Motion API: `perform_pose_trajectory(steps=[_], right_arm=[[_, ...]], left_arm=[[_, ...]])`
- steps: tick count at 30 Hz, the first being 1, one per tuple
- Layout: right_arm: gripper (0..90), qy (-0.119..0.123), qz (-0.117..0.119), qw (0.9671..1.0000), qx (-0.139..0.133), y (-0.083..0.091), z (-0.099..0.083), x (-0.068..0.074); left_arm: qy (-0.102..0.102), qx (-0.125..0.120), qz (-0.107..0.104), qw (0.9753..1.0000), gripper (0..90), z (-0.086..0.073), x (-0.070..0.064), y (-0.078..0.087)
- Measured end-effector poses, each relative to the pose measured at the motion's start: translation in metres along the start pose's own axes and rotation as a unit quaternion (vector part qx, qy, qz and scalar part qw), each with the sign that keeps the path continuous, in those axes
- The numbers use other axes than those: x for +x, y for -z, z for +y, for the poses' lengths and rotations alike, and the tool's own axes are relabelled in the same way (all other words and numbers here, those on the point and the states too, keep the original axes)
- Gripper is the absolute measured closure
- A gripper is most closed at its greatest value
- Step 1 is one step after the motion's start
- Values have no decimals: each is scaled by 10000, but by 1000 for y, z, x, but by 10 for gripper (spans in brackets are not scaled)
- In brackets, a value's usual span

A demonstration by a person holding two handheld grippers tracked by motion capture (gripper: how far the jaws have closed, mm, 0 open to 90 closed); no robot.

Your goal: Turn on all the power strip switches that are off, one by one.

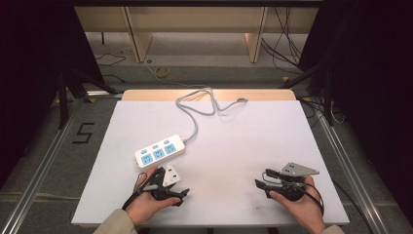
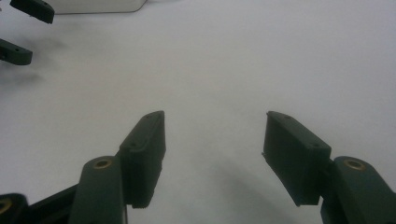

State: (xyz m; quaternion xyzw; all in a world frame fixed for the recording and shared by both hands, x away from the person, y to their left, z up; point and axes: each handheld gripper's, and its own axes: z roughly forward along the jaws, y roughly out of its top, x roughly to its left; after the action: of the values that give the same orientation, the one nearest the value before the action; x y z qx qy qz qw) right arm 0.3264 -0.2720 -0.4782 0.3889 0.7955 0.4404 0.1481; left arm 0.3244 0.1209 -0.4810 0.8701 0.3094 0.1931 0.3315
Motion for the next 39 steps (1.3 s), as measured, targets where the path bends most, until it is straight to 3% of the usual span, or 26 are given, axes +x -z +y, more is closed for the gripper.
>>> perform_pose_trajectory(steps=[7,8,11,14,15,20,25,39], right_arm=[[397,35,10,10000,12,0,0,1],[398,16,10,10000,17,0,0,2],[398,17,22,10000,17,0,1,2],[398,34,31,10000,16,0,1,2],[399,29,31,10000,19,0,0,2],[401,10,25,10000,24,0,1,2],[402,28,33,10000,14,0,1,2],[403,30,57,10000,24,-1,1,4]], left_arm=[[67,88,248,9996,370,2,4,5],[107,100,311,9994,482,2,5,7],[185,95,485,9986,699,4,10,12],[309,75,526,9981,874,4,17,15],[316,71,552,9979,895,4,18,16],[349,167,613,9974,897,5,24,20],[479,107,660,9966,897,6,30,20],[530,140,791,9954,898,12,48,13]])
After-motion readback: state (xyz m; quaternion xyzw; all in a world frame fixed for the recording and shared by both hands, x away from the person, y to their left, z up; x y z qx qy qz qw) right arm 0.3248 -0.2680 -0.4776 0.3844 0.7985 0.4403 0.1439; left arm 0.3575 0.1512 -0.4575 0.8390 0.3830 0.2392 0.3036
